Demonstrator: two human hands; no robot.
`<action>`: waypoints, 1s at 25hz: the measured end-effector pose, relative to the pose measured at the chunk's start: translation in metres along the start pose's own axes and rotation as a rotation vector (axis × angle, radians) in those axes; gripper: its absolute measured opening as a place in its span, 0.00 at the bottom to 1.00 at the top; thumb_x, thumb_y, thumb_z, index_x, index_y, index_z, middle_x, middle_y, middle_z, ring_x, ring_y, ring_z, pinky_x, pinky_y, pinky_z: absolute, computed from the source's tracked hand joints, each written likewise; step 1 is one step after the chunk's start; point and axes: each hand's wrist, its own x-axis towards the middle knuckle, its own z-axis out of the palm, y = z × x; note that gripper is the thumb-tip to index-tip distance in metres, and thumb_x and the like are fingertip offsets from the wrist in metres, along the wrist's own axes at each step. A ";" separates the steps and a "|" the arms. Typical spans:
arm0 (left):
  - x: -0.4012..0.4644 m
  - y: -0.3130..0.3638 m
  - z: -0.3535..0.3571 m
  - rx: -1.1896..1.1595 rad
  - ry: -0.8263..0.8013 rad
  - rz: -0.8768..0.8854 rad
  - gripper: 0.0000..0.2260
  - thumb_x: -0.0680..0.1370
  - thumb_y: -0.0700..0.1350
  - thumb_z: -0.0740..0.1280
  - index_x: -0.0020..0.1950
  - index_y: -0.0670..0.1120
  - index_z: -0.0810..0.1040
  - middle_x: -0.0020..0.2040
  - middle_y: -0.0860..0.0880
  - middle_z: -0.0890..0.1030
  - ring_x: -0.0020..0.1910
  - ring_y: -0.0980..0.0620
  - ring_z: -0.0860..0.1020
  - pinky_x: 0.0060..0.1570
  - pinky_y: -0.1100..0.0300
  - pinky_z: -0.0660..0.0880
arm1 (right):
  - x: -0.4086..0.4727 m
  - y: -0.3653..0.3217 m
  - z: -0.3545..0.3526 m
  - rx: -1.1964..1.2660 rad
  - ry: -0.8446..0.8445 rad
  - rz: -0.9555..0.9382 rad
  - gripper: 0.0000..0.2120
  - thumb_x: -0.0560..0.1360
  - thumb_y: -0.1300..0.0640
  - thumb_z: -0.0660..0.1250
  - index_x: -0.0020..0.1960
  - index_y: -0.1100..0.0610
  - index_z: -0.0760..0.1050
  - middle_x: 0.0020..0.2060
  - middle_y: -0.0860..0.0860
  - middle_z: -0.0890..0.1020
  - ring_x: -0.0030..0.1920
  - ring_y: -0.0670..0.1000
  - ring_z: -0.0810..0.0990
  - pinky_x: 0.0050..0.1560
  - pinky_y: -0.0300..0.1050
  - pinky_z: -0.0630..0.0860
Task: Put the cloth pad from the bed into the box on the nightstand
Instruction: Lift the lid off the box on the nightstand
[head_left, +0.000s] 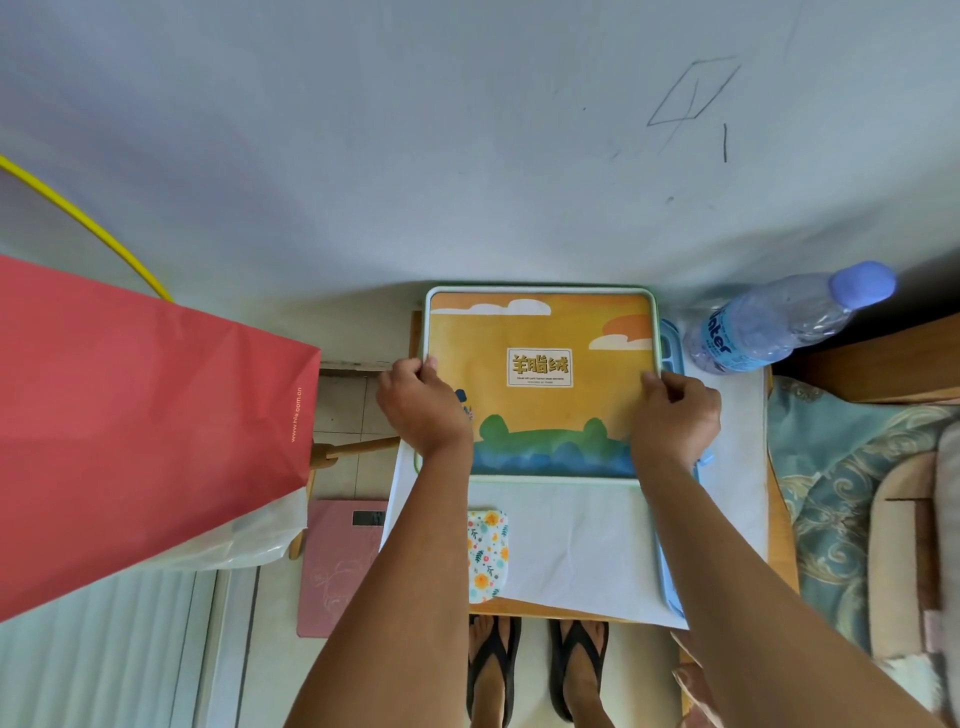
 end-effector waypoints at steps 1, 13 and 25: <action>-0.001 0.000 0.001 0.089 0.017 0.027 0.10 0.78 0.43 0.64 0.49 0.37 0.79 0.50 0.39 0.79 0.51 0.41 0.75 0.42 0.54 0.70 | -0.001 -0.001 0.003 -0.046 0.022 -0.030 0.12 0.76 0.57 0.65 0.54 0.64 0.78 0.54 0.61 0.77 0.56 0.61 0.75 0.56 0.54 0.72; -0.006 0.016 0.007 0.362 0.008 0.067 0.05 0.77 0.34 0.62 0.49 0.34 0.77 0.46 0.36 0.81 0.47 0.39 0.78 0.36 0.52 0.75 | -0.013 -0.008 0.021 -0.266 0.176 -0.143 0.14 0.73 0.74 0.54 0.51 0.69 0.77 0.52 0.65 0.76 0.54 0.62 0.71 0.50 0.53 0.68; 0.006 0.012 0.002 0.046 -0.086 0.030 0.15 0.76 0.45 0.67 0.58 0.37 0.76 0.57 0.38 0.76 0.57 0.41 0.72 0.55 0.51 0.70 | 0.020 -0.020 0.002 -0.098 -0.009 -0.195 0.16 0.76 0.57 0.65 0.60 0.65 0.75 0.59 0.61 0.76 0.60 0.60 0.72 0.61 0.48 0.67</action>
